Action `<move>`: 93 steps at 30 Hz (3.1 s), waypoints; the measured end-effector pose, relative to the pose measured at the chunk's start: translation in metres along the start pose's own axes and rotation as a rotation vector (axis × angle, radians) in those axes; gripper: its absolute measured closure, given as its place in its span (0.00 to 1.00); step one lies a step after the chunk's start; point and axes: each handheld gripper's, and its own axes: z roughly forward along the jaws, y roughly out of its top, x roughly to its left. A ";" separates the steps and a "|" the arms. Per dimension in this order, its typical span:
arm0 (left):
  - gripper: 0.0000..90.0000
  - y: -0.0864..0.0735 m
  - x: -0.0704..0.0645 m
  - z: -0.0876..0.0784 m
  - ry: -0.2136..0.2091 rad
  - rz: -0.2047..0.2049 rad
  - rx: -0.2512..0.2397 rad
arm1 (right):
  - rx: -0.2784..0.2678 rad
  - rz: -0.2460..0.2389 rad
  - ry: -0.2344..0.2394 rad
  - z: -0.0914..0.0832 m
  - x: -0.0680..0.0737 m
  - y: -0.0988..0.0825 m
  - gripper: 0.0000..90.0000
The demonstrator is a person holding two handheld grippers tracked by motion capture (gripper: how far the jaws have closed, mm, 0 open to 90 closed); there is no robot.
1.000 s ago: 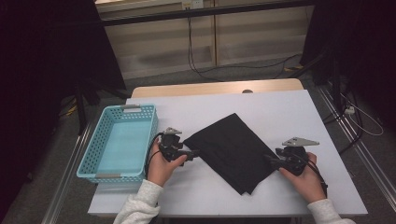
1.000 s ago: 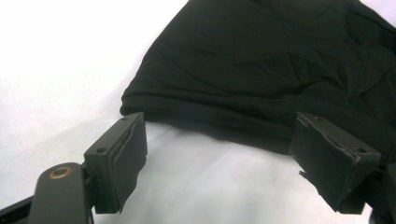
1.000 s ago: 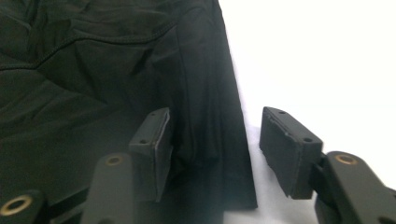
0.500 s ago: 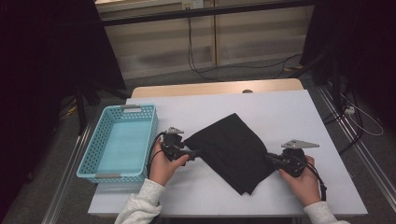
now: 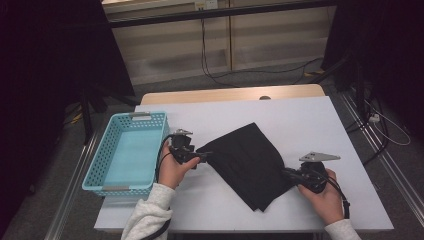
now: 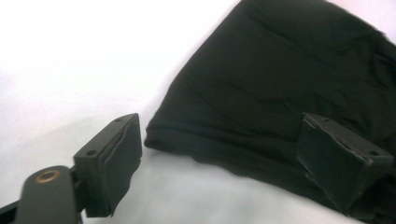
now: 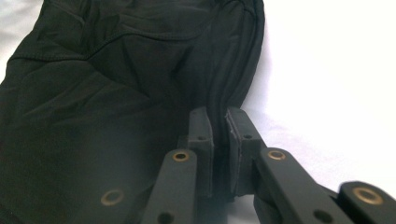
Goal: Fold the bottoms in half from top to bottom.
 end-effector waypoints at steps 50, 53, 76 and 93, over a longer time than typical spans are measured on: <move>0.92 0.018 -0.014 0.027 0.065 -0.011 0.229 | -0.018 -0.028 -0.017 0.000 0.004 -0.003 0.90; 0.93 0.021 -0.012 0.026 0.066 -0.015 0.245 | -0.023 -0.022 -0.014 0.000 0.003 -0.004 0.90; 0.94 0.045 -0.006 -0.006 0.060 -0.054 0.307 | -0.059 -0.026 0.000 -0.014 0.013 -0.001 0.91; 0.93 0.056 -0.008 -0.001 0.074 -0.040 0.390 | -0.048 -0.040 0.001 -0.011 0.015 -0.005 0.90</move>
